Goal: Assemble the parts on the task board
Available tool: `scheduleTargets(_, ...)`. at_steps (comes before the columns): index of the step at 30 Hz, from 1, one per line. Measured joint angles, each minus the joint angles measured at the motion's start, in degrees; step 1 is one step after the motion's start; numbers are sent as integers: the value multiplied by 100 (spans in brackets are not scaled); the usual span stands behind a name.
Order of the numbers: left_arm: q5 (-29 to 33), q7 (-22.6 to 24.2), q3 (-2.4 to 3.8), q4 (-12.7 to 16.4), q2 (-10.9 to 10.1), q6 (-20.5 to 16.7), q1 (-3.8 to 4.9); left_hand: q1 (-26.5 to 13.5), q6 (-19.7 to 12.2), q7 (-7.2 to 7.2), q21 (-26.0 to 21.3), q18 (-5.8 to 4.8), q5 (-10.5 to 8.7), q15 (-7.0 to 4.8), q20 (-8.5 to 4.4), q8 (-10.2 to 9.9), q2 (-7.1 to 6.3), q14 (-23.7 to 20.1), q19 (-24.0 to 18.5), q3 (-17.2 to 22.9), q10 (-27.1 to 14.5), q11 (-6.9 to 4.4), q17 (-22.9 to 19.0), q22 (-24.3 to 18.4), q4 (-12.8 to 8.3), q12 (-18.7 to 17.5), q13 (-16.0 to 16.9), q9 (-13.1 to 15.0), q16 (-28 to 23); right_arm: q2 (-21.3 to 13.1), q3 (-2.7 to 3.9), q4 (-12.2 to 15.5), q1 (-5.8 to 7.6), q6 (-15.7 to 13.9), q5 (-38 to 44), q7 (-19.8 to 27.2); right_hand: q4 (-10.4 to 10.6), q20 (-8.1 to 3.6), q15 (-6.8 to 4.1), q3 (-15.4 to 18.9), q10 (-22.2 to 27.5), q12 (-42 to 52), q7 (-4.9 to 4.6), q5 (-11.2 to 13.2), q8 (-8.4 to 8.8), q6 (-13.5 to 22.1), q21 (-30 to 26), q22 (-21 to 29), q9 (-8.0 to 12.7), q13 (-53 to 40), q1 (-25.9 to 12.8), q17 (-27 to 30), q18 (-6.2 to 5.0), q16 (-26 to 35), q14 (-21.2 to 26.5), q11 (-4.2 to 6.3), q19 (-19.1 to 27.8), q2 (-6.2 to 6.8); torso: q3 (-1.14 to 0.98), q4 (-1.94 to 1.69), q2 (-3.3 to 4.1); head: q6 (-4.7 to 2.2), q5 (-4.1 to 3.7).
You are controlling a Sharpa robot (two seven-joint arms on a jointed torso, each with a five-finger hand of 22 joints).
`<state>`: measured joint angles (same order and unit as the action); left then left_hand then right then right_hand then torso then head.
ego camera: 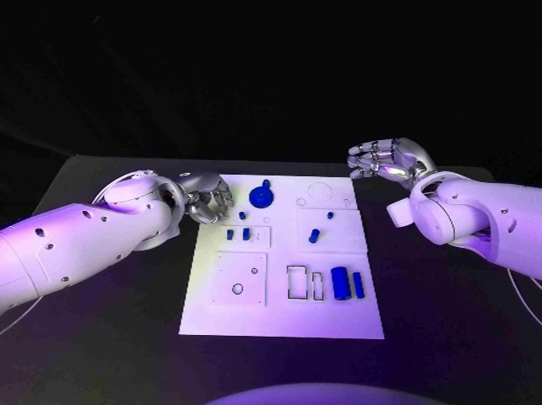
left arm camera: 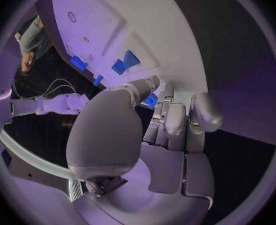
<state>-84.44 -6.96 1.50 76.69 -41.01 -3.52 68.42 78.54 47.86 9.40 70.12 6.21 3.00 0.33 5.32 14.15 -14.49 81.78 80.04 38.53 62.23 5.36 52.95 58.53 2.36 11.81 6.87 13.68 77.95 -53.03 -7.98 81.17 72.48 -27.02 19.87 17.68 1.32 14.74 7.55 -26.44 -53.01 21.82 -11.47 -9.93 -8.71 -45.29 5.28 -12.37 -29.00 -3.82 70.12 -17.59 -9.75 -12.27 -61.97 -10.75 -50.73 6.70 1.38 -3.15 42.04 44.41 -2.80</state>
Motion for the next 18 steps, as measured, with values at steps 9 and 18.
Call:
scheduleTargets(9,1275,348,63,72,-399,-638,-18,178,481,31,-593,110,0,29,7,269,177,-451,-421,277,137,9,-1086,-831,-104,282,139,97,-483,-10,1,65,10,310,977,-290,-726,-765,-649,-336,-831,109,129,154,-125,-796,1419,-800,85,-9,499,-801,3,-1418,-1776,459,-1475,-110,-1,0,-4,-63,-10)
scheduleTargets(18,4875,1614,79,234,-878,-806,-137,36,350,50,-2020,373,0,58,63,319,147,-1354,-1297,38,-5,23,-2590,-2522,-111,689,312,97,-1401,46,18,269,71,915,3396,-1011,-986,-989,-785,-339,-1208,-480,219,16,126,-1157,3134,-2204,355,-23,167,-2872,4,-4004,-2181,605,-1376,-69,3,2,2,-155,-166)
